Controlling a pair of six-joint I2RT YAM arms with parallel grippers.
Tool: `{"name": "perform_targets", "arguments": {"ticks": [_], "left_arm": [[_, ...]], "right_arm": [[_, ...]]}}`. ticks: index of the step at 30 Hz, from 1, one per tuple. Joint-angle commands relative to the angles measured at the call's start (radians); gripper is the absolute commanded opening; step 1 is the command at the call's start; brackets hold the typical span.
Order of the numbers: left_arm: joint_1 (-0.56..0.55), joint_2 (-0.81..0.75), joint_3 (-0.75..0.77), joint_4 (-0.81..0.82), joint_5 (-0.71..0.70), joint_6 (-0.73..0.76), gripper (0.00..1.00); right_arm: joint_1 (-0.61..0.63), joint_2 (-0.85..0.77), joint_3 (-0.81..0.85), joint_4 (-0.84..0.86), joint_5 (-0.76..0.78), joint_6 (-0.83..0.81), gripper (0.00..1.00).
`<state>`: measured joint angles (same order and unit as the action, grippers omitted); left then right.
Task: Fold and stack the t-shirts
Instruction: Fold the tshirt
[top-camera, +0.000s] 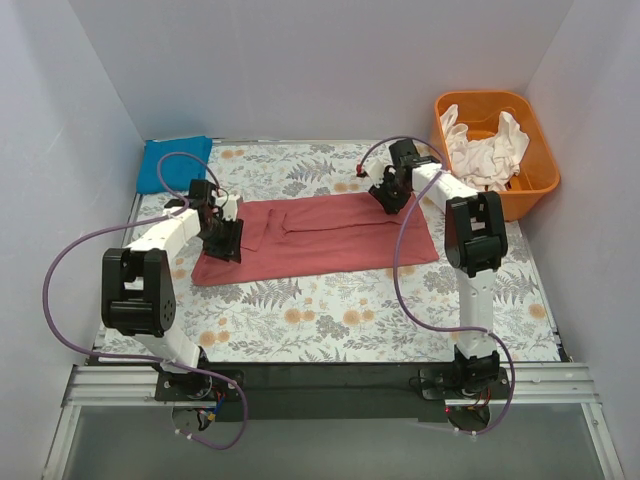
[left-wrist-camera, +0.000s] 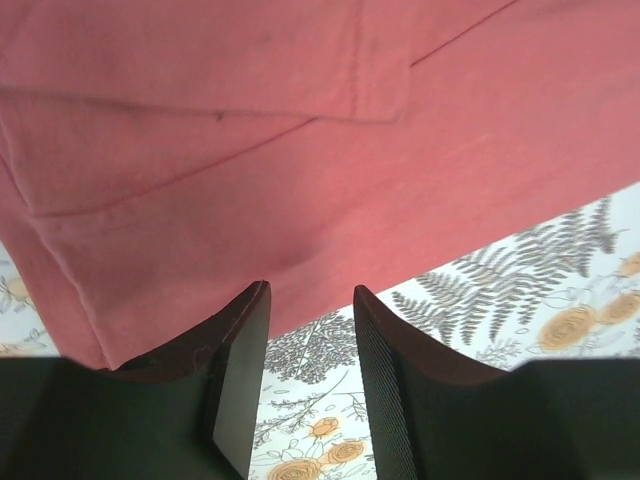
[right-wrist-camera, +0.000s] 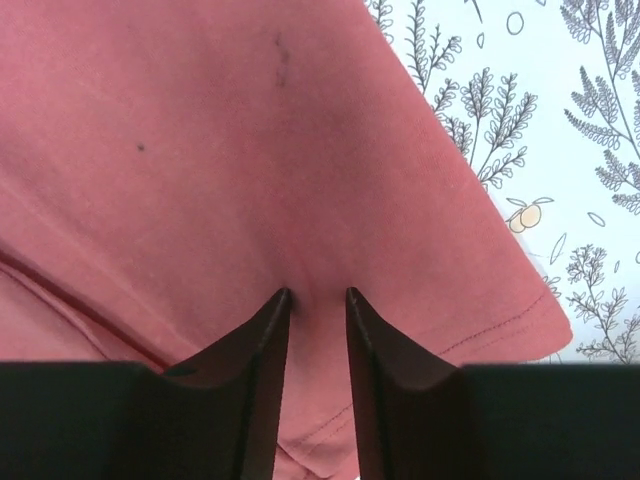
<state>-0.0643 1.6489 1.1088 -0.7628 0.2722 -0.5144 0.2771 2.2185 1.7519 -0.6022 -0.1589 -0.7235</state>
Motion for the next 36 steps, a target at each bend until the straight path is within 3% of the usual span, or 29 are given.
{"name": "perform_targets", "arguments": {"ticks": [1, 6, 10, 14, 18, 20, 23, 26, 36], "left_arm": [[-0.008, 0.009, -0.055, -0.007, -0.109, -0.041, 0.37], [-0.008, 0.109, -0.018, 0.016, -0.134, -0.023, 0.35], [-0.008, 0.282, 0.129, 0.042, -0.130, 0.011, 0.34], [-0.008, 0.523, 0.458, 0.027, -0.123, 0.040, 0.34], [-0.008, 0.761, 1.049, -0.082, -0.053, 0.027, 0.35], [-0.008, 0.802, 1.141, -0.080, 0.005, 0.014, 0.37], [-0.008, 0.705, 1.093, 0.017, 0.053, -0.006, 0.40], [-0.008, 0.565, 0.921, 0.112, 0.111, -0.022, 0.42], [-0.011, 0.339, 0.637, 0.108, 0.128, -0.053, 0.43]], "right_arm": [[-0.004, -0.048, -0.066, 0.012, 0.084, -0.079, 0.34], [-0.007, -0.181, -0.331, 0.012, 0.087, -0.117, 0.30], [-0.001, -0.371, -0.560, -0.002, 0.047, -0.108, 0.30], [0.040, -0.540, -0.757, -0.075, -0.014, -0.100, 0.28], [0.166, -0.741, -0.879, -0.165, -0.161, -0.114, 0.32], [0.211, -0.830, -0.867, -0.168, -0.249, -0.071, 0.36], [0.212, -0.839, -0.784, -0.169, -0.254, -0.021, 0.38], [0.209, -0.810, -0.752, -0.168, -0.183, -0.053, 0.36], [0.215, -0.620, -0.772, -0.145, -0.099, -0.134, 0.26]]}}
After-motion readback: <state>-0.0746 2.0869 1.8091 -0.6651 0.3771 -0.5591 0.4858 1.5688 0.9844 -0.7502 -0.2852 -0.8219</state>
